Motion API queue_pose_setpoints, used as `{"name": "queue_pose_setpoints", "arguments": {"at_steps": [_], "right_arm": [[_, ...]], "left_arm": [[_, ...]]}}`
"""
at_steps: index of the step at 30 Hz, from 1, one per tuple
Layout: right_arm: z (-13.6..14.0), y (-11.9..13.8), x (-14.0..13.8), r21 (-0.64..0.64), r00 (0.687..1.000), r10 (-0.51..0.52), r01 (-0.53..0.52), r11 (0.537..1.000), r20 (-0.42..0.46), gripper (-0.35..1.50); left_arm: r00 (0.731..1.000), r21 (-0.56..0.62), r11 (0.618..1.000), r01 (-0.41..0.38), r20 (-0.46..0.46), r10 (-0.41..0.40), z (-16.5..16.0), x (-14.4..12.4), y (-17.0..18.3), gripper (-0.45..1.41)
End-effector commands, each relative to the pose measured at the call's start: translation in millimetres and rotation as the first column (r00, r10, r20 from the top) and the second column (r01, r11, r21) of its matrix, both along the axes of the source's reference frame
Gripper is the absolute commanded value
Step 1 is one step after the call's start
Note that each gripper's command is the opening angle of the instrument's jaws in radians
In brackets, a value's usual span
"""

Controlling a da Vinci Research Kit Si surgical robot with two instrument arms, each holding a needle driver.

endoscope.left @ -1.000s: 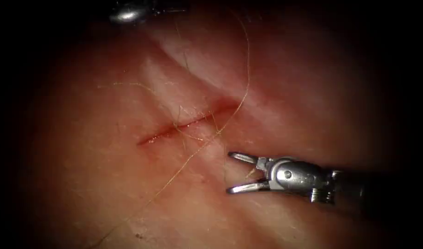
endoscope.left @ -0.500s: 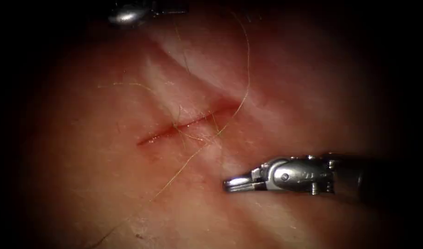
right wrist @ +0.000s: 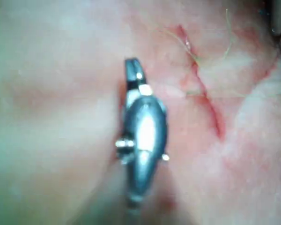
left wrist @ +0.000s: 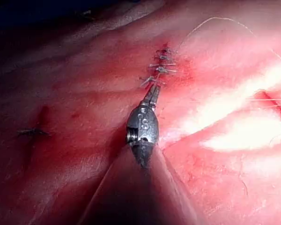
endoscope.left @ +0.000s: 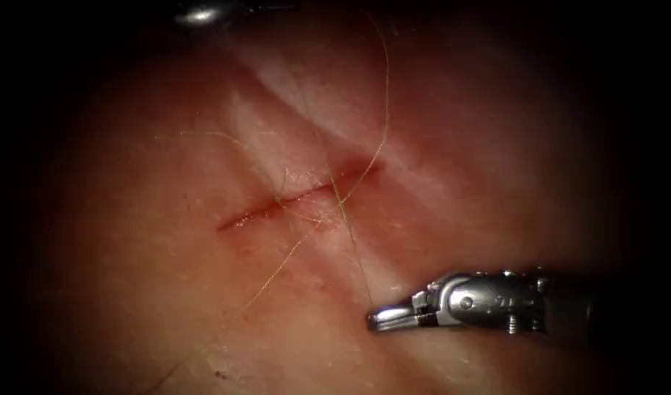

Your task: Wound Closure

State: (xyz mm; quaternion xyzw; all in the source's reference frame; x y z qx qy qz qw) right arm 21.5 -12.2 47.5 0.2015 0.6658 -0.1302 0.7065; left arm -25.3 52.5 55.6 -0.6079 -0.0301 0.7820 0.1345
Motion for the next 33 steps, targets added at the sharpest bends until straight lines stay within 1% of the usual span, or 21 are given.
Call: {"name": "queue_pose_setpoints", "arguments": {"at_steps": [1,4,10,11,13,15,16,17,18,19,20,21,24,25,30,33], "right_arm": [[0.8,-0.7,0.6,0.0,1.0,-0.005,0.005,1.0,0.0,-0.35],[1.1,-1.0,0.4,0.003,1.0,-0.01,0.01,1.0,0.0,-0.35],[1.0,-0.9,0.3,-0.001,1.0,0.005,-0.005,1.0,0.009,-0.35],[0.9,-0.6,0.6,-0.002,0.999,0.031,-0.031,1.0,0.015,-0.35],[0.8,0.1,1.0,0.011,0.998,0.064,-0.064,0.998,-0.005,-0.35],[0.7,0.3,1.0,0.02,0.998,0.057,-0.056,0.998,-0.02,-0.35],[0.5,0.4,0.8,0.024,0.998,0.061,-0.061,0.998,-0.027,0.09],[0.3,0.5,0.5,0.028,0.996,0.089,-0.088,0.996,-0.033,0.31],[-0.3,0.8,0.0,0.037,0.989,0.142,-0.141,0.989,-0.04,0.69],[-0.7,1.0,-0.4,0.069,0.983,0.177,-0.174,0.982,-0.039,0.96],[-1.2,1.3,-0.9,0.088,0.978,0.205,-0.2,0.976,-0.049,1.15],[-1.9,1.6,-1.6,0.104,0.972,0.225,-0.218,0.97,-0.063,1.28],[-3.5,2.3,-3.7,0.133,0.967,0.246,-0.236,0.963,-0.07,1.46],[-4.0,2.4,-4.5,0.142,0.964,0.253,-0.241,0.96,-0.077,1.48],[-5.7,2.4,-8.8,0.181,0.959,0.258,-0.235,0.955,-0.118,1.48],[-5.9,2.1,-10.9,0.204,0.963,0.245,-0.219,0.954,-0.114,1.46]], "left_arm": [[1.0,-0.003,1.0,0.002,-0.001,-0.002,0.6,-0.5,0.6,-0.45],[1.0,-0.004,1.0,0.005,-0.004,-0.005,0.8,-0.6,0.7,-0.45],[1.0,-0.005,1.0,0.012,-0.01,-0.012,0.9,-0.8,0.9,-0.45],[1.0,-0.005,1.0,0.015,-0.013,-0.015,1.0,-0.7,1.1,-0.45],[1.0,-0.005,1.0,0.015,-0.013,-0.015,1.0,-0.8,1.1,-0.45],[1.0,-0.005,1.0,0.017,-0.014,-0.017,0.9,-0.9,1.1,-0.45],[1.0,-0.005,1.0,0.018,-0.015,-0.018,0.9,-1.0,1.1,-0.45],[1.0,-0.004,1.0,0.019,-0.015,-0.019,0.9,-1.0,1.2,-0.45],[1.0,-0.004,1.0,0.02,-0.016,-0.02,0.9,-1.1,1.2,-0.45],[1.0,-0.004,1.0,0.021,-0.016,-0.021,1.0,-1.2,1.4,-0.45],[1.0,-0.004,1.0,0.022,-0.017,-0.022,1.0,-1.3,1.5,-0.45],[0.999,0.001,1.0,0.026,-0.019,-0.026,1.1,-1.3,1.7,-0.45],[0.999,-0.004,1.0,0.03,-0.029,-0.03,1.5,-1.2,2.5,-0.45],[0.999,-0.01,1.0,0.03,-0.031,-0.03,1.6,-1.1,2.8,-0.45],[0.998,-0.032,0.999,0.038,-0.057,-0.039,2.2,-0.8,4.3,-0.45],[0.997,-0.034,0.998,0.044,-0.063,-0.046,2.5,-0.7,4.7,-0.45]]}}
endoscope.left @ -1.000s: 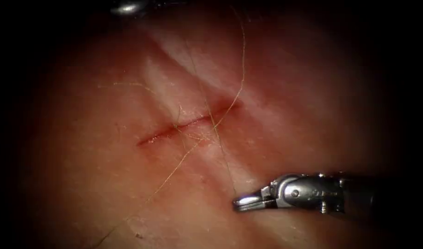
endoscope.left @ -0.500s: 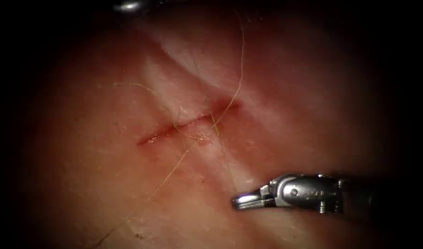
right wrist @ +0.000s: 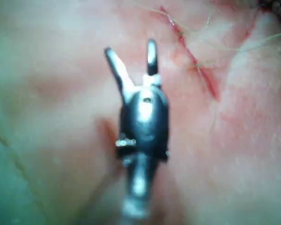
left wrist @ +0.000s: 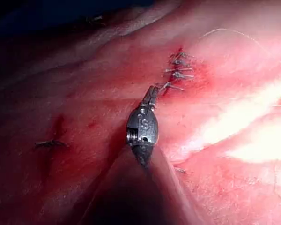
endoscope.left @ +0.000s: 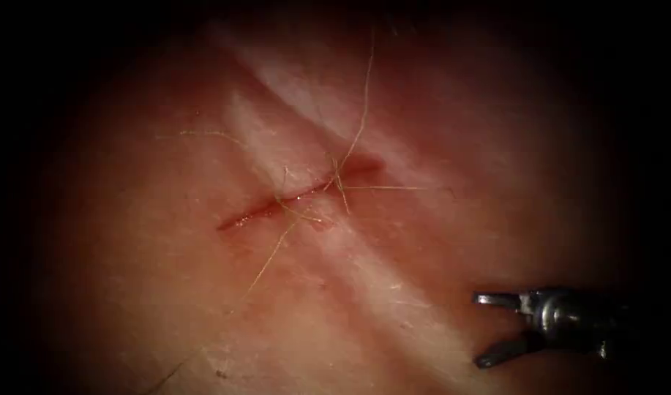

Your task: Wound Closure

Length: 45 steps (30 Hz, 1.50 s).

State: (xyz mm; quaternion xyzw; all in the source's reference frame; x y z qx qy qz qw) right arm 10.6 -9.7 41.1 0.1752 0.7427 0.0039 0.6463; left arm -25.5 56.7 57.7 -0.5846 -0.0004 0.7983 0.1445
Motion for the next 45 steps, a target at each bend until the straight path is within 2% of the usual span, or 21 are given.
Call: {"name": "queue_pose_setpoints", "arguments": {"at_steps": [1,6,11,12,15,21,25,26,31,36,45], "right_arm": [[0.6,-0.3,-0.7,0.016,1.0,-0.01,0.01,1.0,0.003,1.45],[0.8,0.9,-1.9,0.129,0.999,0.005,-0.01,0.992,0.041,1.33],[2.1,4.7,-1.7,0.297,0.981,0.097,-0.144,0.944,0.166,1.31],[3.4,6.5,-0.9,0.33,0.968,0.135,-0.201,0.922,0.212,1.3],[6.0,9.3,1.1,0.365,0.934,0.207,-0.309,0.878,0.293,1.28],[9.5,12.0,5.4,0.381,0.889,0.232,-0.388,0.839,0.395,1.28],[10.2,12.7,8.0,0.409,0.891,0.226,-0.39,0.825,0.394,1.28],[10.3,13.0,9.4,0.416,0.892,0.223,-0.389,0.822,0.394,1.28],[10.5,13.4,12.1,0.423,0.894,0.2,-0.374,0.825,0.4,1.28],[10.6,13.8,14.5,0.43,0.902,0.183,-0.354,0.831,0.391,1.28],[8.6,12.8,17.2,0.448,0.925,0.109,-0.277,0.85,0.365,1.28]], "left_arm": [[1.0,-0.004,1.0,0.0,0.0,0.0,0.6,-0.5,0.6,-0.45],[1.0,-0.011,1.0,0.005,-0.008,-0.005,0.8,-0.3,1.0,-0.45],[1.0,-0.004,1.0,-0.019,0.017,0.019,0.3,-0.6,0.3,-0.45],[0.999,-0.001,0.999,-0.033,0.04,0.033,-0.6,-0.9,-0.3,-0.45],[0.992,-0.005,1.0,-0.029,0.125,0.03,-3.6,-1.9,-1.2,-0.45],[0.961,-0.02,0.999,-0.027,0.273,0.031,-10.2,-3.3,-1.5,-0.45],[0.943,-0.037,0.999,-0.032,0.331,0.043,-14.3,-3.9,-2.0,-0.45],[0.937,-0.046,0.998,-0.031,0.346,0.045,-16.5,-4.3,-2.2,-0.45],[0.929,-0.058,0.998,-0.033,0.365,0.052,-20.4,-5.5,-2.2,-0.45],[0.926,-0.072,0.997,-0.033,0.374,0.057,-22.2,-6.7,-2.6,-0.45],[0.922,-0.081,0.996,-0.041,0.382,0.069,-22.6,-7.5,-2.3,-0.45]]}}
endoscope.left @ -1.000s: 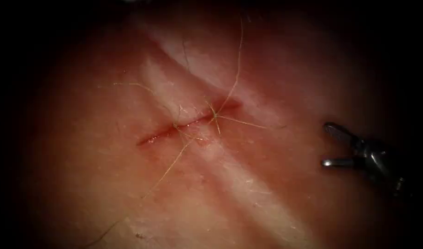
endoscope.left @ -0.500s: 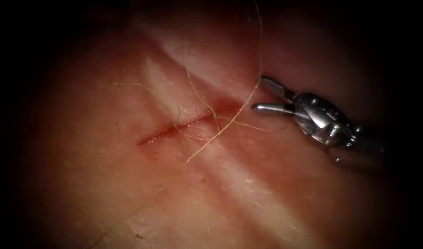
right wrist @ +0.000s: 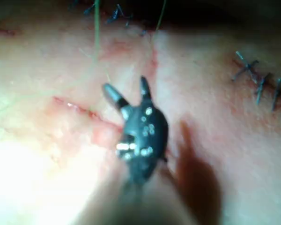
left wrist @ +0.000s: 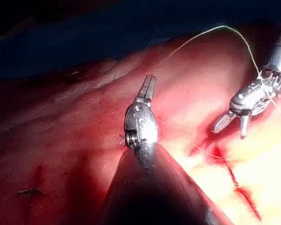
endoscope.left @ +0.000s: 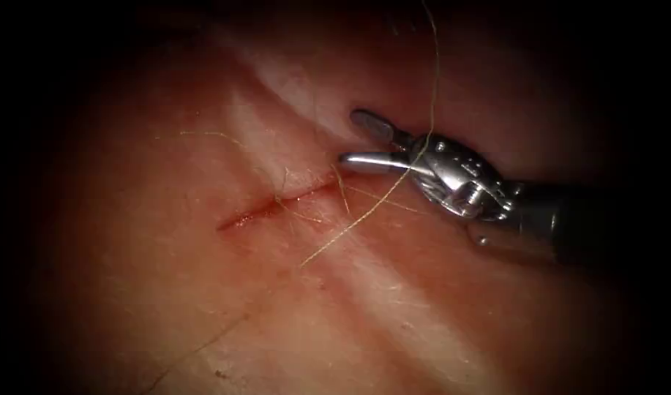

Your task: Wound Closure

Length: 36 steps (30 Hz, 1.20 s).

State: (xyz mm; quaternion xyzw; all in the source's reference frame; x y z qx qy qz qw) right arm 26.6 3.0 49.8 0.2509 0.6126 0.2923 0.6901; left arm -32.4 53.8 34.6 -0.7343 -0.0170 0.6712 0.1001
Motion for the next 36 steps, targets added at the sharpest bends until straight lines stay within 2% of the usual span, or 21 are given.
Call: {"name": "queue_pose_setpoints", "arguments": {"at_steps": [1,9,13,22,36], "right_arm": [[-0.4,-0.1,1.5,-0.003,1.0,-0.019,0.019,1.0,-0.006,1.3],[0.3,0.2,3.2,-0.002,0.999,-0.042,0.042,0.999,0.009,1.35],[1.4,0.4,3.8,-0.006,0.998,-0.029,0.029,1.0,0.061,1.46],[2.3,0.0,4.3,-0.014,0.997,-0.026,0.027,1.0,0.074,1.46],[1.4,-0.5,-0.4,-0.009,0.997,-0.06,0.06,0.998,0.056,1.46]], "left_arm": [[1.0,-0.002,1.0,-0.001,-0.003,0.001,0.4,-0.5,0.6,-0.45],[1.0,-0.005,1.0,-0.003,-0.009,0.003,-0.2,-0.7,0.3,-0.45],[1.0,-0.008,1.0,-0.007,-0.012,0.007,-0.8,-0.9,0.0,-0.45],[1.0,-0.011,1.0,-0.008,-0.019,0.008,-2.3,-1.8,-0.4,-0.45],[0.999,-0.014,1.0,-0.022,-0.026,0.022,-2.4,-1.6,-0.4,-0.45]]}}
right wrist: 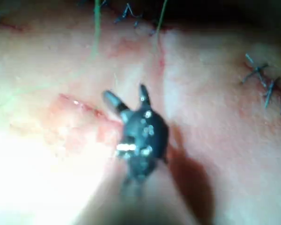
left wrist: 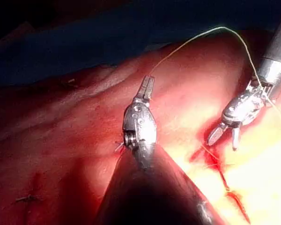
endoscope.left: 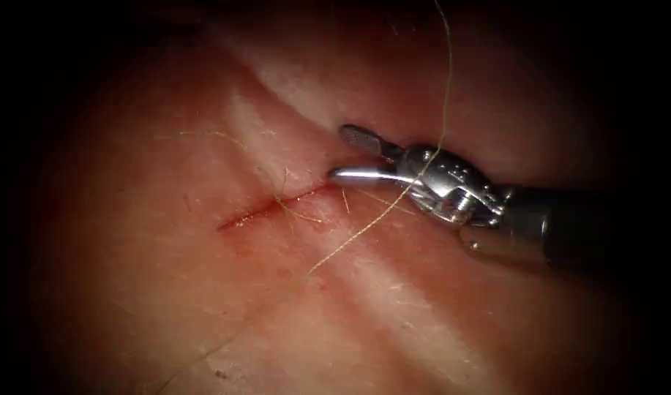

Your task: Wound Closure

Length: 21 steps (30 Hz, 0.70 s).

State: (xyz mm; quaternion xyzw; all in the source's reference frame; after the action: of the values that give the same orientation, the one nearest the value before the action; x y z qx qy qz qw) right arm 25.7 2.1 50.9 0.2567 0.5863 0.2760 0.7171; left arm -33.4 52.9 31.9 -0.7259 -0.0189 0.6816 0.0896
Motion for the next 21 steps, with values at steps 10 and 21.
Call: {"name": "queue_pose_setpoints", "arguments": {"at_steps": [10,21], "right_arm": [[1.3,1.4,2.6,0.0,1.0,0.013,-0.013,1.0,0.005,1.46],[3.6,1.0,6.7,-0.013,1.0,0.011,-0.011,1.0,0.0,1.46]], "left_arm": [[1.0,-0.008,1.0,-0.002,-0.001,0.002,-0.6,-0.9,-0.3,-0.45],[1.0,-0.011,1.0,-0.003,-0.003,0.003,-1.8,-1.3,-1.1,-0.45]]}}
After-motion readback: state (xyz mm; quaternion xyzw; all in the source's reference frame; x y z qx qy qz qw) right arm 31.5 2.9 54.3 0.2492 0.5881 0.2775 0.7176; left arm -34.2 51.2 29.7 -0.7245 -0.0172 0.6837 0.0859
